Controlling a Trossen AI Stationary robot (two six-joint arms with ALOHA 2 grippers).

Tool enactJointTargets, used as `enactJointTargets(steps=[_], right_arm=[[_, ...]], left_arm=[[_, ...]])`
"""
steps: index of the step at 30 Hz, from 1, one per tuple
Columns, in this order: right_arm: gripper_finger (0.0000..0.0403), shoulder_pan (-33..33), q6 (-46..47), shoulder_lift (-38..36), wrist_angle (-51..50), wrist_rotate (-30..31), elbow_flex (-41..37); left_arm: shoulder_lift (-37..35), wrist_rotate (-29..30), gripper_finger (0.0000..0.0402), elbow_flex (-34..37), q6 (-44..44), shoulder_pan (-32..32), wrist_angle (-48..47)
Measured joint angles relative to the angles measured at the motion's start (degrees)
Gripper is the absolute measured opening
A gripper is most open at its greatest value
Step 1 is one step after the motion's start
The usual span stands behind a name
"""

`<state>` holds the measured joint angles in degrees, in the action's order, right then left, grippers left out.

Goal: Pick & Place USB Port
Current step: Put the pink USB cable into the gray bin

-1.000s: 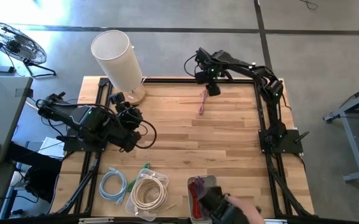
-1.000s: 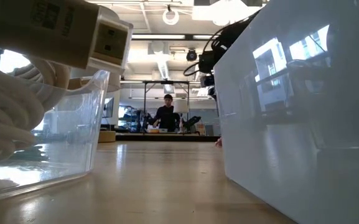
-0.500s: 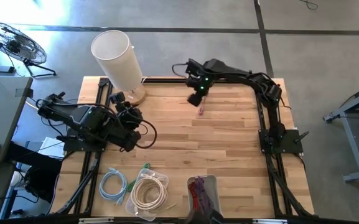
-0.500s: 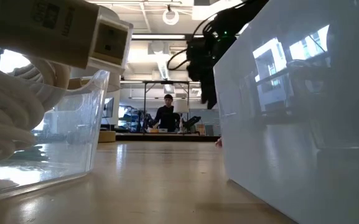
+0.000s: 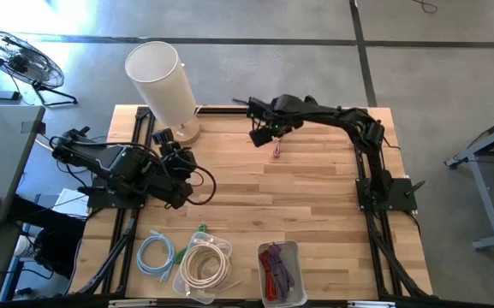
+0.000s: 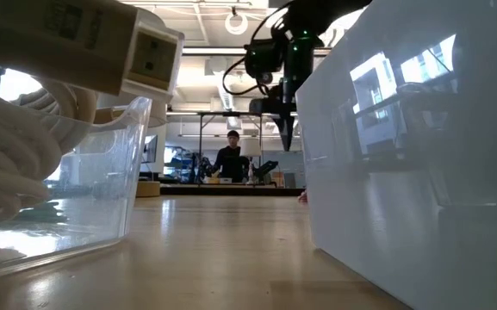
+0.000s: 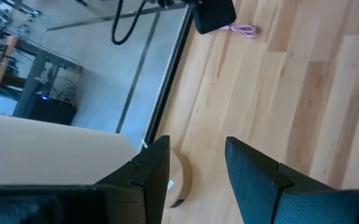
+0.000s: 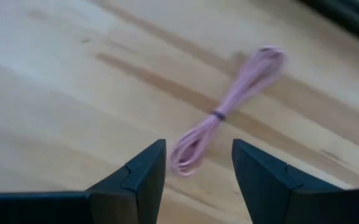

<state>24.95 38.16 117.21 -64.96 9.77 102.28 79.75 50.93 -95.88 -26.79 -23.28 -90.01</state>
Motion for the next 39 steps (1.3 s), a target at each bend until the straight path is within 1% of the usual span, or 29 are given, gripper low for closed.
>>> enactJointTargets(steps=[2, 3, 6, 8, 11, 13, 14, 16, 17, 20, 24, 25, 28, 31, 35, 39], right_arm=[[0.0176, -1.37, 5.53, 0.07, -1.71, 4.48, -0.02], [0.0176, -1.78, 8.36, 0.19, -2.18, 4.72, -0.02], [0.0176, -2.85, 13.0, 0.33, -2.81, -0.63, -0.04], [0.0176, -5.12, 14.34, 0.33, -3.32, -2.19, -0.04], [0.0176, -10.69, 16.64, 0.35, -5.89, -1.25, -0.04], [0.0176, -14.5, 18.82, 0.44, -6.53, 1.35, -0.07], [0.0176, -15.95, 19.86, 0.44, -6.17, 2.13, -0.07], [0.0176, -17.02, 21.63, 0.43, -3.35, 1.46, -0.07], [0.0174, -16.85, 23.13, 0.44, -1.66, 0.58, -0.07], [0.017, -14.66, 27.89, 0.44, 1.36, 0.76, -0.07], [0.017, -11.35, 33.17, 0.57, 2.24, 0.42, -0.68], [0.017, -10.65, 33.85, 0.57, 2.72, -0.83, -1.5], [0.0169, -9.36, 32.22, 0.63, 5.66, -4.01, -5.1], [0.0169, -8.8, 28.81, 0.63, 9.79, -4.76, -9.88], [0.0169, -7.14, 30.74, 0.63, 11.22, -7.49, -16.72], [0.0169, -5.05, 27.44, -0.23, 14.86, -9.52, -20.43]], left_arm=[[0.0, -1.46, 0.0151, 0.0, -0.04, -0.36, -0.01], [0.0, -1.77, 0.0151, 0.0, -0.22, -1.05, -0.02], [0.0, -1.95, 0.0151, 0.0, -0.46, -3.55, 0.02], [0.0, -2.03, 0.0151, 0.0, -0.56, -5.44, 0.01], [0.0, -1.2, 0.0151, 0.0, -1.34, -8.17, 0.02], [0.0, -0.61, 0.0151, 0.0, -1.95, -9.77, 0.0], [0.0, -0.32, 0.0151, 0.0, -1.98, -10.47, 0.02], [0.0, 0.49, 0.0151, 0.0, -2.07, -11.49, 0.02], [0.0, 0.91, 0.0151, 0.0, -2.22, -11.85, 0.02], [0.0, 1.41, 0.0151, 0.0, -3.36, -12.53, 0.04], [0.0, 1.06, 0.0151, -0.01, -3.76, -13.7, 0.04], [0.0, 1.04, 0.0151, -0.01, -3.79, -14.06, 0.05], [-0.02, 1.01, 0.0151, -0.02, -3.85, -14.41, 0.06], [-0.01, 1.03, 0.0151, -0.02, -3.92, -14.36, 0.05], [-0.02, 1.08, 0.0151, -0.02, -4.0, -14.37, 0.04], [-0.02, 1.1, 0.0151, -0.02, -4.0, -14.39, 0.02]])
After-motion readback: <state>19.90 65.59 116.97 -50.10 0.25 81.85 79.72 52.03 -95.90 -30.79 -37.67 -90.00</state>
